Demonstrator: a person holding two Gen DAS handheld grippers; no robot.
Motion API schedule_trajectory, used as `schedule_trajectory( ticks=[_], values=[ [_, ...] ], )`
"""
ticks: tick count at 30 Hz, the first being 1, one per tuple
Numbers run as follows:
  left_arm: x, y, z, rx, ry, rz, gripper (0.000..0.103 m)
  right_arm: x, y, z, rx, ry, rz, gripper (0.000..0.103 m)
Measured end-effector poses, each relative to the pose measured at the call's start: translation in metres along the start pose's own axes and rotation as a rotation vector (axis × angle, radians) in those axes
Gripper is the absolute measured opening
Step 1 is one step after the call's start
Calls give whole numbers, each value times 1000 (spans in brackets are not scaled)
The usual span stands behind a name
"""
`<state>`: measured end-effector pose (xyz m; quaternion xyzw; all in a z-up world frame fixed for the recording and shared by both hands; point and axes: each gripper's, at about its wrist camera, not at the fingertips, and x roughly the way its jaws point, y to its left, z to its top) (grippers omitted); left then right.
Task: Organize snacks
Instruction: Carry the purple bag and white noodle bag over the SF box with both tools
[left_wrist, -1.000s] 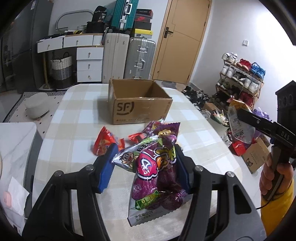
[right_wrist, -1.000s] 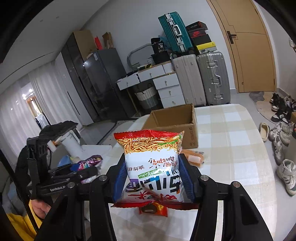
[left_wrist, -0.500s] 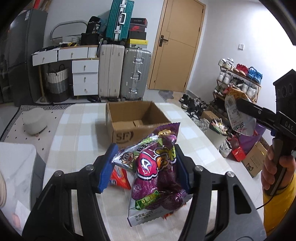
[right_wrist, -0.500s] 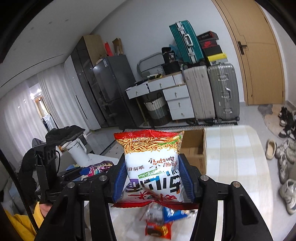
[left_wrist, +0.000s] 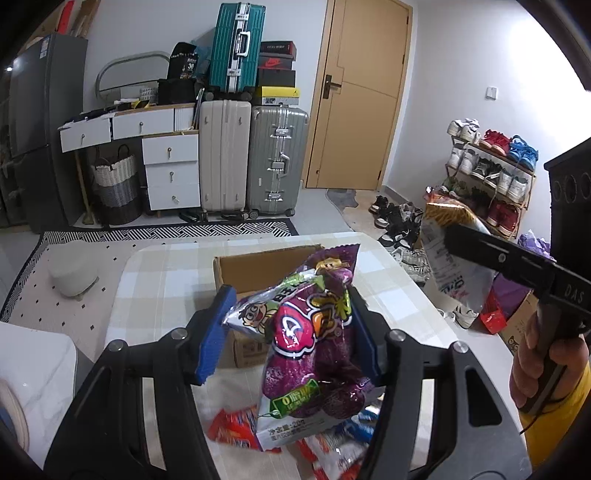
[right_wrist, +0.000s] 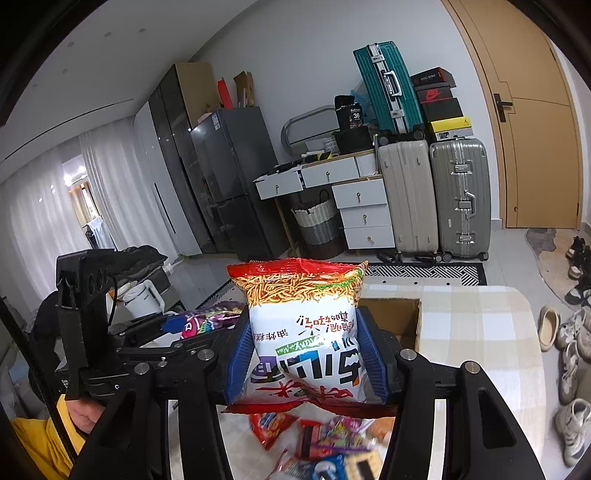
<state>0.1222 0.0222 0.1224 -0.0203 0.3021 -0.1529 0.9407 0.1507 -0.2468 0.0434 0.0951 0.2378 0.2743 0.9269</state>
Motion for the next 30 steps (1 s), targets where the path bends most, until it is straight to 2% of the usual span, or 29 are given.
schedule_trajectory(
  ticks=[8,15,23,30],
  values=[
    [81,16,35,-26,66,22,57,62,-36,21,18,42,-34,54],
    [159,38,54,-32,126,37,57,117,-65,23,44,93,-40,54],
    [240,46,58,-37,206,32,57,169,-98,15,88,159,-50,54],
    [309,50,48,-45,291,23,57,202,-118,-4,103,226,-73,54]
  ],
)
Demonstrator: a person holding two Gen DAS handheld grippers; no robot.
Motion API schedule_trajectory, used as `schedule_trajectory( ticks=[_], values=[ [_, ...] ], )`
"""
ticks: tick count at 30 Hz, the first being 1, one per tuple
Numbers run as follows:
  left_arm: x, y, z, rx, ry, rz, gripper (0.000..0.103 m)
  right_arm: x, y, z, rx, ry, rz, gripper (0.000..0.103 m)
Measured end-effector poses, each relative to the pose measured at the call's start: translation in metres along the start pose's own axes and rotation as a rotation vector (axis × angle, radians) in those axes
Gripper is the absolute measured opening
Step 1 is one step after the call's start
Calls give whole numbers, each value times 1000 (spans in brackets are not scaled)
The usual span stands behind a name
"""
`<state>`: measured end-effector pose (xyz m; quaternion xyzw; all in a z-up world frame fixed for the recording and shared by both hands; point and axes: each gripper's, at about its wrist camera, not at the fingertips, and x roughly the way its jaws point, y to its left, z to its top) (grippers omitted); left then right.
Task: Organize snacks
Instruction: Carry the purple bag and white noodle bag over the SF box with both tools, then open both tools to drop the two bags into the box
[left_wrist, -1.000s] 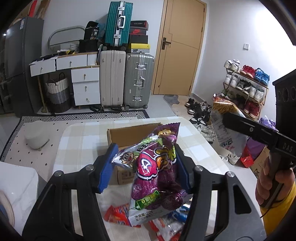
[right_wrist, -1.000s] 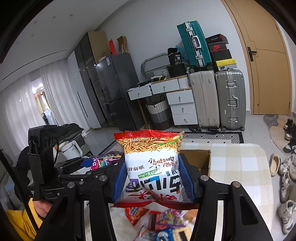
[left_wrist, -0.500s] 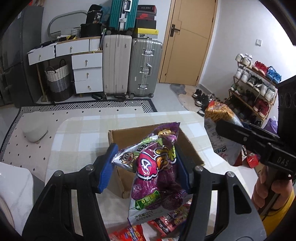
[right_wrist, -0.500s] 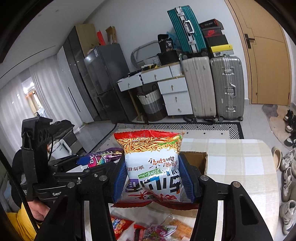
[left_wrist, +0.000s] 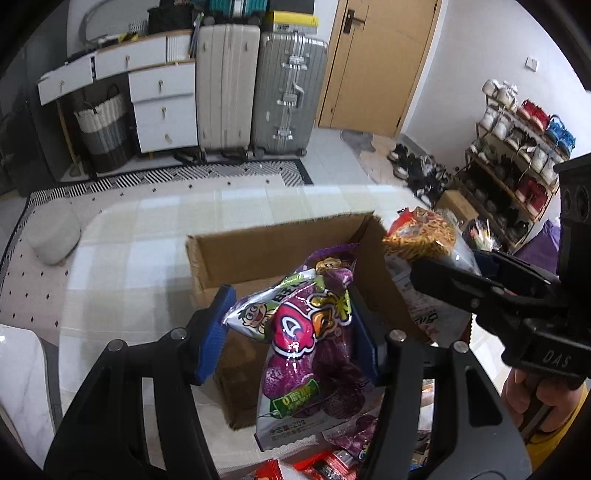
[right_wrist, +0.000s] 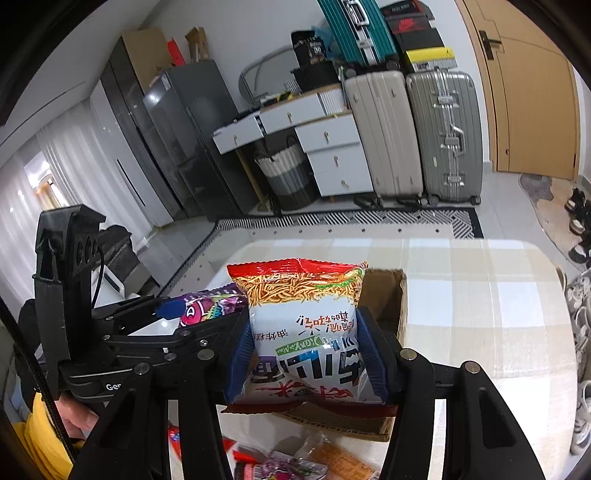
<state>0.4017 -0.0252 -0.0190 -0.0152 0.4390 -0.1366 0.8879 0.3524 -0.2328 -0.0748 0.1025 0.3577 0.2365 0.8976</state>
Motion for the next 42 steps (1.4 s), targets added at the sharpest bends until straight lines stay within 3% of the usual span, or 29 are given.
schedule_trajectory(
  ticks=[15,23,35,42],
  values=[
    [92,12,-11,-17,101,-1,57,42,-19,-28,23,104,-34,54],
    [91,9,-33,-3,105,7,60,46,-21,-33,37,124,-26,54],
    [56,11,-54,-16,103,-3,64,44,-22,-33,61,141,-22,57],
    [24,11,-62,-14,91,29,74,31,-19,-35,93,140,-13,62]
  ],
)
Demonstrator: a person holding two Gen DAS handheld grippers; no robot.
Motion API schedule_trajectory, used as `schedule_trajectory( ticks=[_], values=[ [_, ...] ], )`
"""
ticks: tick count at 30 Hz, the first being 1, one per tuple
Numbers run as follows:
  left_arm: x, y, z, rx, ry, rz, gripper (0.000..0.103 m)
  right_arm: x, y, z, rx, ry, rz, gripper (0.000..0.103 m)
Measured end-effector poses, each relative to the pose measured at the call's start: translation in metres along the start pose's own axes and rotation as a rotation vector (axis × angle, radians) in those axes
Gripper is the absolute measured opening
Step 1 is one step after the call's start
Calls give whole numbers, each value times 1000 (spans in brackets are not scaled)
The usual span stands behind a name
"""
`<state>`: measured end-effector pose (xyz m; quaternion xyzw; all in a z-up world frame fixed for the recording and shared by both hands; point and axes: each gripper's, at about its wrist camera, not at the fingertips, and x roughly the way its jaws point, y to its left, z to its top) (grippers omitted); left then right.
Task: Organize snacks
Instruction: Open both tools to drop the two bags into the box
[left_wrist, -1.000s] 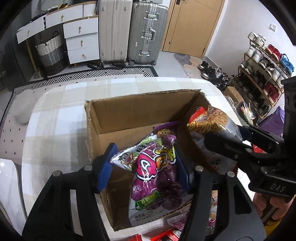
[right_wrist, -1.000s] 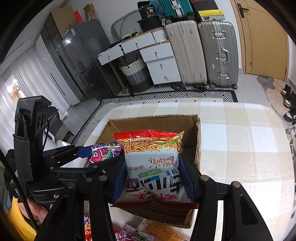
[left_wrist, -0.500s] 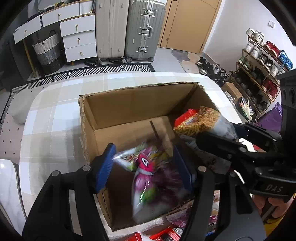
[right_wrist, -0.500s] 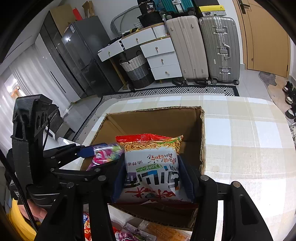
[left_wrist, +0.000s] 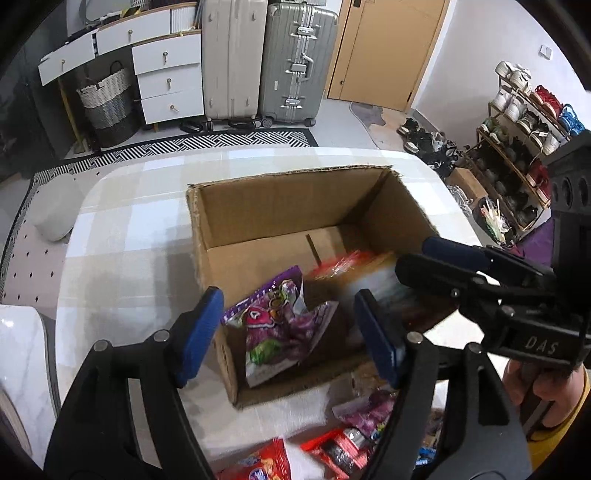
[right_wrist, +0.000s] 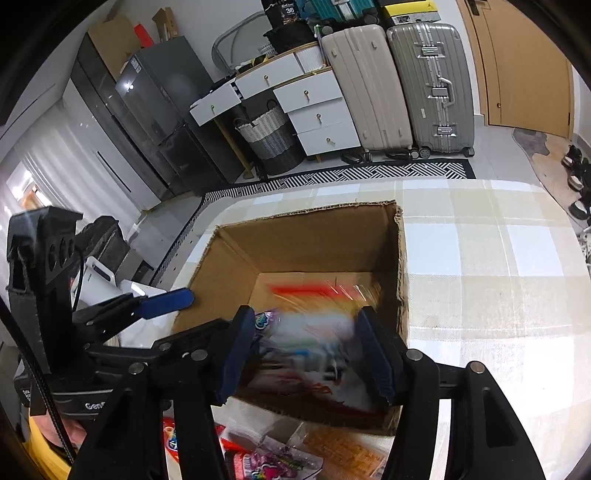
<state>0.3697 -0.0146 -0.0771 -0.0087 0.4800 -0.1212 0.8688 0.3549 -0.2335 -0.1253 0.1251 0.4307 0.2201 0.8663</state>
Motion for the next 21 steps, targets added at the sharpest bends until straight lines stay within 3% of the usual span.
schedule_trajectory(
  ticks=[2,10,14,18,21],
  values=[
    [-15,-1,-5,-7,-16,7,80,-8,4,-1,-5,-9,-3,62],
    [-93,-11,-41,-7,-97,1,80,-73,35,-15,-44,-107,7,63],
    [-139,-19,-68,2,-151,-4,83,-117,51,-36,-66,-174,19,72],
    [-179,-29,-96,5,-188,-18,84,-162,70,-66,-95,-246,34,76],
    [-204,-35,-118,4,-220,-11,86,-195,84,-92,-118,-311,57,86]
  ],
)
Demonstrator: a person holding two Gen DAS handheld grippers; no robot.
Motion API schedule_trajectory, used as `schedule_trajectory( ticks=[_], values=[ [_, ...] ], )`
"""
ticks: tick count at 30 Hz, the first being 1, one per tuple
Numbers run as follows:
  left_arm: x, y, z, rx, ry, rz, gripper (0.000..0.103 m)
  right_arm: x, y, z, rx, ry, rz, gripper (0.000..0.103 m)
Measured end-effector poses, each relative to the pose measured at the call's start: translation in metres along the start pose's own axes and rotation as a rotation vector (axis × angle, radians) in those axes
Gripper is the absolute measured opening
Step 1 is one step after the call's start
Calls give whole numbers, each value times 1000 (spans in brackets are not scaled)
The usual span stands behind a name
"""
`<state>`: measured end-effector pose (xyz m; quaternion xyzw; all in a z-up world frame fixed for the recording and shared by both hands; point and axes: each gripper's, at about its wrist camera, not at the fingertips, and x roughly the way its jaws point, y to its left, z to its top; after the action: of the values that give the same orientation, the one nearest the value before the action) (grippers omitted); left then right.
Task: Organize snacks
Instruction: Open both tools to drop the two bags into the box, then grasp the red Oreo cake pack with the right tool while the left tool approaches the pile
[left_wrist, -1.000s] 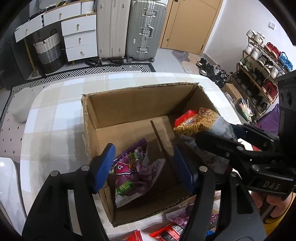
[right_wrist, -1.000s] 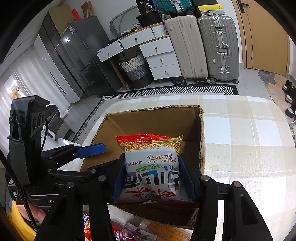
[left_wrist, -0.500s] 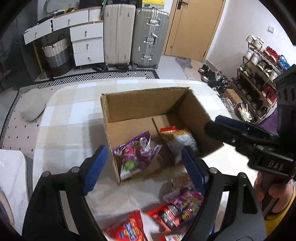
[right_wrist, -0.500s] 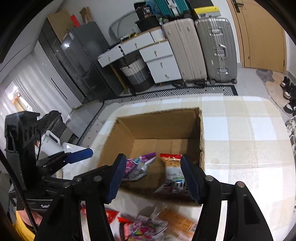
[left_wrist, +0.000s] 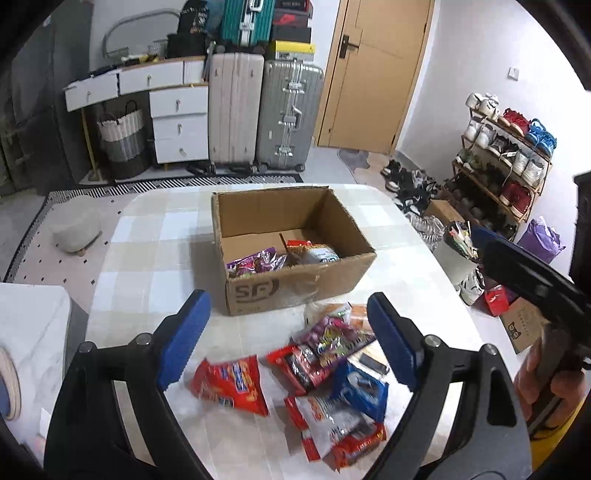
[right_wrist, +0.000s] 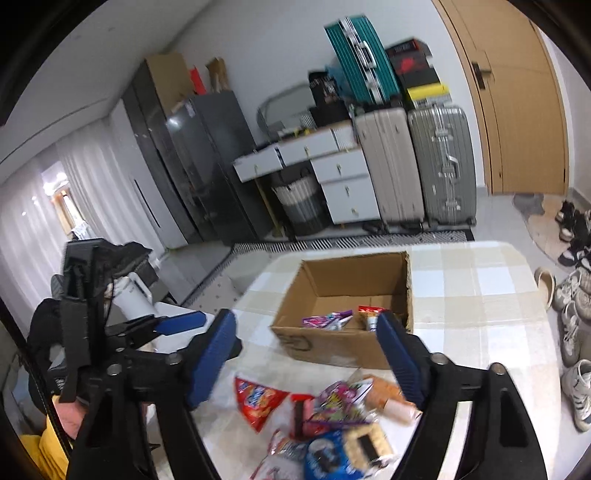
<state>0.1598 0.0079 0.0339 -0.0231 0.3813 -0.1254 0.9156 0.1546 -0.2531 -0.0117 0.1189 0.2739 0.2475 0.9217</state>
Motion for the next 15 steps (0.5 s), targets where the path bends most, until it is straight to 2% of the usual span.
schedule_trajectory(
  ticks=[3,9,11,12,15],
  values=[
    [-32,-4,-17,-3,-35,3,87,-37,13,-18,-4,-71,24,91],
    [-90,-7,-56,-24,-82,1,89,-85,44,-46,-65,-130,48,92],
    [-103,-5,-68,-26,-97,4,95,-99,55,-57,-89,-150,49,98],
    [-111,-4,-75,-28,-104,8,103,-105,59,-63,-96,-158,44,99],
    [-132,-4,-97,-29,-126,-9,102,-118,66,-78,-113,-182,46,100]
  ],
)
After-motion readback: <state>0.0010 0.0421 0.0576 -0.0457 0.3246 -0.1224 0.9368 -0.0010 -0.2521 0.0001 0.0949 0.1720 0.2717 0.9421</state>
